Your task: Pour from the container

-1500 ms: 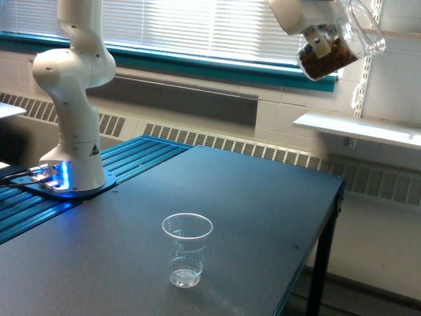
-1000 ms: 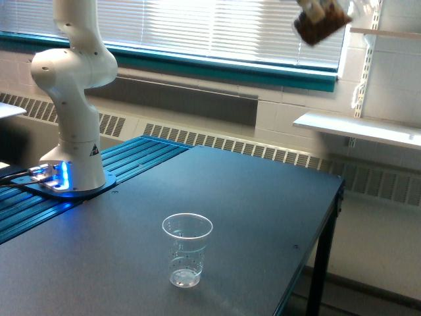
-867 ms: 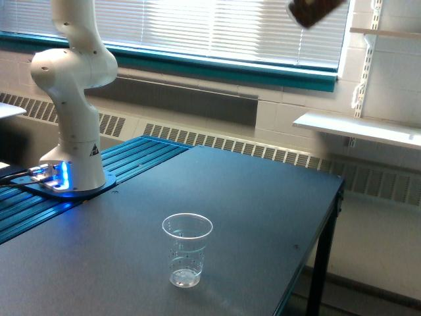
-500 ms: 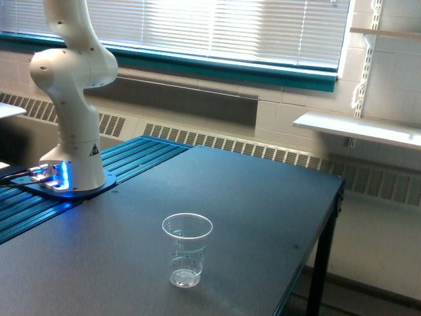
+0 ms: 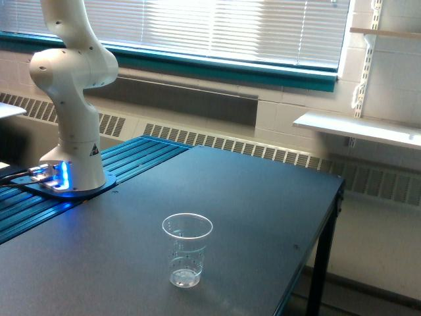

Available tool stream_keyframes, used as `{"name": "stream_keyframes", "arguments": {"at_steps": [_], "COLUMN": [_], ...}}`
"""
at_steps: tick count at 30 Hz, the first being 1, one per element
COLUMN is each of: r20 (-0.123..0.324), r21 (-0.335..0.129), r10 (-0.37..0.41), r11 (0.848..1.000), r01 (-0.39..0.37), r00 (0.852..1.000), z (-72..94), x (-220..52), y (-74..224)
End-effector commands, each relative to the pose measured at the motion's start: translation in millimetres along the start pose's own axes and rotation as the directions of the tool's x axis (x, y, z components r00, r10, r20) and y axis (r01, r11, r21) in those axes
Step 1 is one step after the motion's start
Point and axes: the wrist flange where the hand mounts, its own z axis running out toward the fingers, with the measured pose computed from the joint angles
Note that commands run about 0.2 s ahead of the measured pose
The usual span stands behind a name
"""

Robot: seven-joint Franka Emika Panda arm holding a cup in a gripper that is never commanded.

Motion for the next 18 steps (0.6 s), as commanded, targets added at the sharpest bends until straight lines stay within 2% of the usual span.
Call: {"name": "stream_keyframes", "arguments": {"at_steps": [1, 10, 18], "r20": [-0.017, -0.025, -0.039], "r21": [-0.022, -0.057, -0.111], "r10": [0.064, 0.105, 0.125], "r11": [0.998, 0.993, 0.985], "r01": [-0.064, -0.106, -0.129], "r00": [0.998, 0.994, 0.991], "z": [-5.0, -5.5, -10.9], "x": [-5.8, -17.3, -28.4], "y": [9.2, 33.9, 54.6]}}
